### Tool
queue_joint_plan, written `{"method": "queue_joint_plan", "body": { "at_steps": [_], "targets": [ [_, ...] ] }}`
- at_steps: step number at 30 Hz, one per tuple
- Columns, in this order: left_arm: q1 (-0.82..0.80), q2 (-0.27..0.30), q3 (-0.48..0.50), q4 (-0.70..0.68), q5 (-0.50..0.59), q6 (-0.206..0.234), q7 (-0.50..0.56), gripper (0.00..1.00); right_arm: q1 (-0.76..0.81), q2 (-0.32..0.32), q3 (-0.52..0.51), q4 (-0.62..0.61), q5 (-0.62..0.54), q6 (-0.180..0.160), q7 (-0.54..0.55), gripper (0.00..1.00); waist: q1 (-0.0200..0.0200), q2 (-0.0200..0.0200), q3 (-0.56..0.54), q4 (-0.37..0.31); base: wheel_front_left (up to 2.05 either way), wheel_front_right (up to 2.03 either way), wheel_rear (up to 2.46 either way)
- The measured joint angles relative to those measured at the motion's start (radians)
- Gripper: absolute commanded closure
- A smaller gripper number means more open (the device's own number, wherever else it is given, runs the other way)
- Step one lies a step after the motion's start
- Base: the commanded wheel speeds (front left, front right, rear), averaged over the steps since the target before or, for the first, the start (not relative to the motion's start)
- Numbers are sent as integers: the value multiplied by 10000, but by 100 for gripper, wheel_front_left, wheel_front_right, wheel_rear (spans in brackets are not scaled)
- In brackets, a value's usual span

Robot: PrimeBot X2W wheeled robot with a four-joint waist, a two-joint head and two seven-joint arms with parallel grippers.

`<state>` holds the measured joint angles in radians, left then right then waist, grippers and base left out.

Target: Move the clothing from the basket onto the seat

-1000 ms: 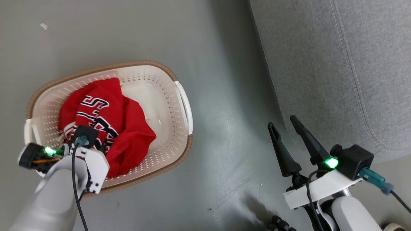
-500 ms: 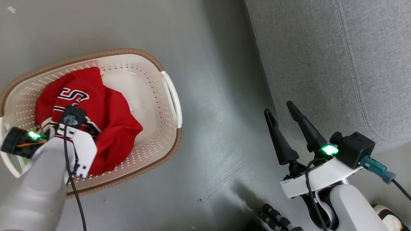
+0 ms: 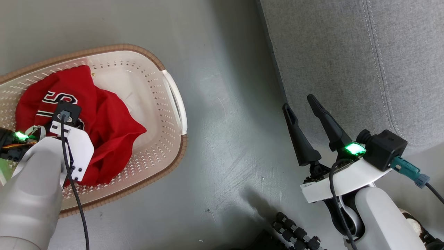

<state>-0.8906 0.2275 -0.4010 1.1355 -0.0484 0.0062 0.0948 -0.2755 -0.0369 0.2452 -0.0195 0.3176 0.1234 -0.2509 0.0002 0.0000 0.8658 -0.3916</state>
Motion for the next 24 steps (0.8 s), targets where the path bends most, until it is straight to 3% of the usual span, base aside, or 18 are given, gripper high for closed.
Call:
{"method": "queue_joint_plan", "body": {
  "at_steps": [9,10,11,12,24],
  "targets": [
    [-312,-19,-104,351,61,-109,334,0,-201,2,29,-31,2,0,0,0,0,0,218,-140,0,0,0],
    [-337,-40,-119,422,61,-194,416,75,-201,2,27,-31,2,0,0,0,0,0,255,-153,0,0,0],
    [-337,-40,-119,422,61,-194,416,75,-201,2,27,-31,2,0,0,0,0,0,255,-153,0,0,0],
    [-363,-61,-119,437,59,-198,451,100,-202,2,25,-31,2,0,0,0,0,0,270,-157,0,0,0],
    [-449,-107,-61,692,-40,-364,399,100,-618,0,-94,-10,27,0,0,0,0,0,164,-99,0,0,0]
  ]
}}
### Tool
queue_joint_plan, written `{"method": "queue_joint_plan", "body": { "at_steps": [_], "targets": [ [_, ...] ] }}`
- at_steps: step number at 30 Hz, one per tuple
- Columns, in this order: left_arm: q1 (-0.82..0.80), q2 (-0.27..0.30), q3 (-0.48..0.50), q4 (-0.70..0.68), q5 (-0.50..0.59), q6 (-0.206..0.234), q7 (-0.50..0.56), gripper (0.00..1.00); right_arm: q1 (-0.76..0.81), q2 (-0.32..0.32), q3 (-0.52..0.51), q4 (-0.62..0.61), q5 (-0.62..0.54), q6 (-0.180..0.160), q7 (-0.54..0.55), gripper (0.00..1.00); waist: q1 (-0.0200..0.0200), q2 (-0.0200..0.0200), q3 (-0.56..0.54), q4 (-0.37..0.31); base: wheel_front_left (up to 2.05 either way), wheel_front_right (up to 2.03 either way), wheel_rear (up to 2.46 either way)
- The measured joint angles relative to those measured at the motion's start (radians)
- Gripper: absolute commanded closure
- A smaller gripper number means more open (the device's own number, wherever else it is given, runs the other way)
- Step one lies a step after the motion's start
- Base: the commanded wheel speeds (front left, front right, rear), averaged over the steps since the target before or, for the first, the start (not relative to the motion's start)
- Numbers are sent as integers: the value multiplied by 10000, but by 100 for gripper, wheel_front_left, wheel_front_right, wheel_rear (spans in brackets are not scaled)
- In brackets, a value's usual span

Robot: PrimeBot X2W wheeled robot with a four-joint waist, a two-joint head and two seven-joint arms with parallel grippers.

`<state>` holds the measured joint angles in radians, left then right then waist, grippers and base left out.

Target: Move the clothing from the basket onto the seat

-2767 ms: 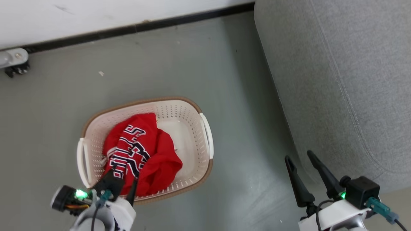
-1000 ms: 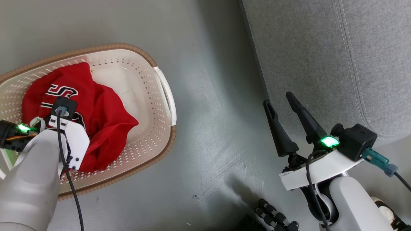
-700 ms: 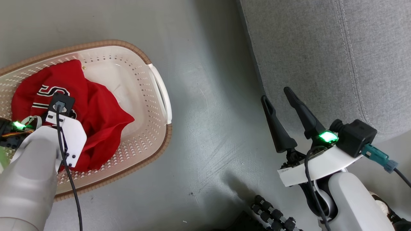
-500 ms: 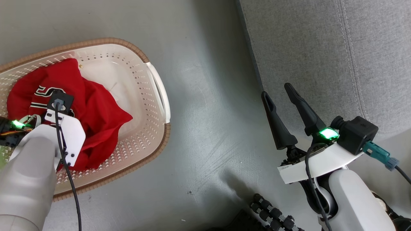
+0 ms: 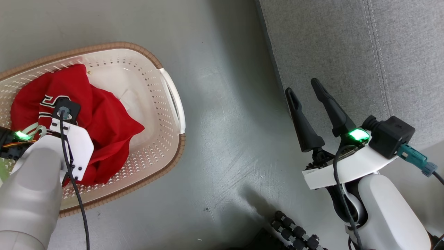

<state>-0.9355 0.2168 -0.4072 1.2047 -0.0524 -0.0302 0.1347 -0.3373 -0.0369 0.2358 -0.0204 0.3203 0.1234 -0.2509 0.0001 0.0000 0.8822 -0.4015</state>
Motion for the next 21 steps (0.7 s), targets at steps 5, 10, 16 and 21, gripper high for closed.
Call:
{"method": "queue_joint_plan", "body": {
  "at_steps": [5,10,16,21],
  "targets": [
    [-2,-159,-36,35,0,-42,-178,100,-175,-2,-94,12,0,0,0,0,0,0,-134,45,0,0,0],
    [-1,-253,77,42,-182,-94,-573,100,-429,-4,-236,-4,0,0,0,0,-1,0,-315,108,0,0,0],
    [52,-272,140,65,-274,-121,-986,100,-686,-12,-337,-4,40,2,0,0,0,0,-605,209,0,0,0],
    [216,-286,282,98,-403,-119,-1363,100,-885,-17,-447,4,44,0,0,0,0,0,-908,307,0,0,0]
  ]
}}
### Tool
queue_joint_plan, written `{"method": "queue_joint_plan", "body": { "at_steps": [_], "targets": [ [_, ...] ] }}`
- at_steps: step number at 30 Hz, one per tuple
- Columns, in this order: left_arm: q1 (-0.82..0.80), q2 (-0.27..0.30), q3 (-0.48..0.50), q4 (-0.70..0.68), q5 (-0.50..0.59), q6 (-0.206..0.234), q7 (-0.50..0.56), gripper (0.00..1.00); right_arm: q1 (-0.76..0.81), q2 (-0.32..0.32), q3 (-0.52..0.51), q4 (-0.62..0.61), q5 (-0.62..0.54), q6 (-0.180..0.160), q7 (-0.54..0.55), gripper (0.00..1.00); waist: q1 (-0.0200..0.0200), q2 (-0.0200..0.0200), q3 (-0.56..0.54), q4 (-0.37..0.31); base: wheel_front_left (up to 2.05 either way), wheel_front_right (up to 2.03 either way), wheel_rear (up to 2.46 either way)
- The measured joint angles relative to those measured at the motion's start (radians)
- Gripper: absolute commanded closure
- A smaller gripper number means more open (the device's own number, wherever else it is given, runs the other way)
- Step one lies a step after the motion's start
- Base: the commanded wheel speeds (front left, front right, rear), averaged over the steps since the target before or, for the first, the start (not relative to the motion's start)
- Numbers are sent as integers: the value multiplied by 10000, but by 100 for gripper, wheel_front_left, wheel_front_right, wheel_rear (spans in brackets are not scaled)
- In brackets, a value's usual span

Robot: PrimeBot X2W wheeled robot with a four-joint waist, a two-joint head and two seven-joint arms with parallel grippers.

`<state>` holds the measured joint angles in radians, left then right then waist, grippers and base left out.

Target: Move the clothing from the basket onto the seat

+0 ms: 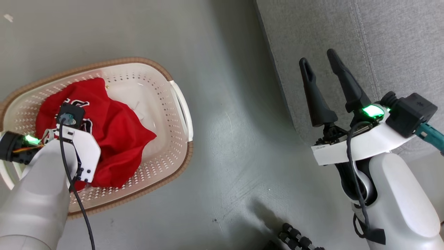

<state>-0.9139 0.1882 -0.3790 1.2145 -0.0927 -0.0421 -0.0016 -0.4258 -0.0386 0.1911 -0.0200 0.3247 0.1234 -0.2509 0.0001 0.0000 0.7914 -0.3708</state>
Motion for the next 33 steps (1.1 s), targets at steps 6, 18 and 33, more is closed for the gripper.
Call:
{"method": "queue_joint_plan", "body": {
  "at_steps": [6,18,33],
  "targets": [
    [130,-65,59,6,-54,50,-535,100,-150,-6,-23,98,-4,0,-2,0,0,0,-441,127,0,0,0],
    [792,-349,318,-159,-420,320,-2050,100,-122,-21,-182,602,-84,0,-13,0,0,0,-1592,402,0,0,0],
    [1922,-959,414,-663,-669,307,-2464,100,498,-38,-205,1208,-368,0,-13,0,-1,0,-3330,793,0,0,0]
  ]
}}
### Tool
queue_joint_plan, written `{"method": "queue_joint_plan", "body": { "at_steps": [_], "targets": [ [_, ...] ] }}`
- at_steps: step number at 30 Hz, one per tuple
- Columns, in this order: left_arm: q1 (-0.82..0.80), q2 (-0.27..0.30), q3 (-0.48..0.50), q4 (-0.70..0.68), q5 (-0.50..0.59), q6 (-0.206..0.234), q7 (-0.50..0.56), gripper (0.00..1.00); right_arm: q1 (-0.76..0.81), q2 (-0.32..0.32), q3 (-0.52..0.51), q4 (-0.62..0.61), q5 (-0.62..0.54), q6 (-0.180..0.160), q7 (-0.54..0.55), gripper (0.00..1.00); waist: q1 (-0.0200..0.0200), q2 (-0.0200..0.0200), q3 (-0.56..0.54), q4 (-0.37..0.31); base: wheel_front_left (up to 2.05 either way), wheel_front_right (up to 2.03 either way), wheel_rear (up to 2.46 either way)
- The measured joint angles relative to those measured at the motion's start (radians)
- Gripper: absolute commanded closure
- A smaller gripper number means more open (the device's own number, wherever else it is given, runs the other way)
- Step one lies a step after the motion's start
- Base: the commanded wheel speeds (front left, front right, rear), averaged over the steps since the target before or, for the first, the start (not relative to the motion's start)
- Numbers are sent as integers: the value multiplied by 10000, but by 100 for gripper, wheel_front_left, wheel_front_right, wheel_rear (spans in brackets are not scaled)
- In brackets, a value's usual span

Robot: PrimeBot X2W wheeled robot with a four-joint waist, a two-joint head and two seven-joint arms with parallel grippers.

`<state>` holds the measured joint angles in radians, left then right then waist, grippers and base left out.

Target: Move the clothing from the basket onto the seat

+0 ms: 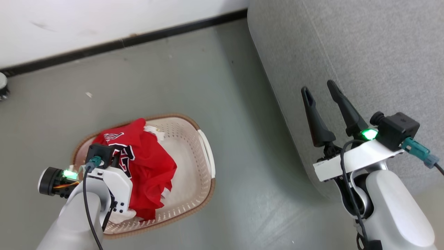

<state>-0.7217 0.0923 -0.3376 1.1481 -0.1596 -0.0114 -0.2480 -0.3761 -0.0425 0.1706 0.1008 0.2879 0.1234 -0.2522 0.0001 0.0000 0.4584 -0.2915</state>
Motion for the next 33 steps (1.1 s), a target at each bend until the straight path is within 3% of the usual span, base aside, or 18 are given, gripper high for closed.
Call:
{"method": "queue_joint_plan", "body": {
  "at_steps": [5,33],
  "targets": [
    [333,-33,10,-481,0,2,0,100,307,-2,-46,161,-35,0,0,0,0,0,-636,166,0,0,0],
    [2584,-374,830,-6738,-516,-92,-2,100,2474,-6,-161,372,-593,0,0,0,-1,0,-3634,1144,0,0,0]
  ]
}}
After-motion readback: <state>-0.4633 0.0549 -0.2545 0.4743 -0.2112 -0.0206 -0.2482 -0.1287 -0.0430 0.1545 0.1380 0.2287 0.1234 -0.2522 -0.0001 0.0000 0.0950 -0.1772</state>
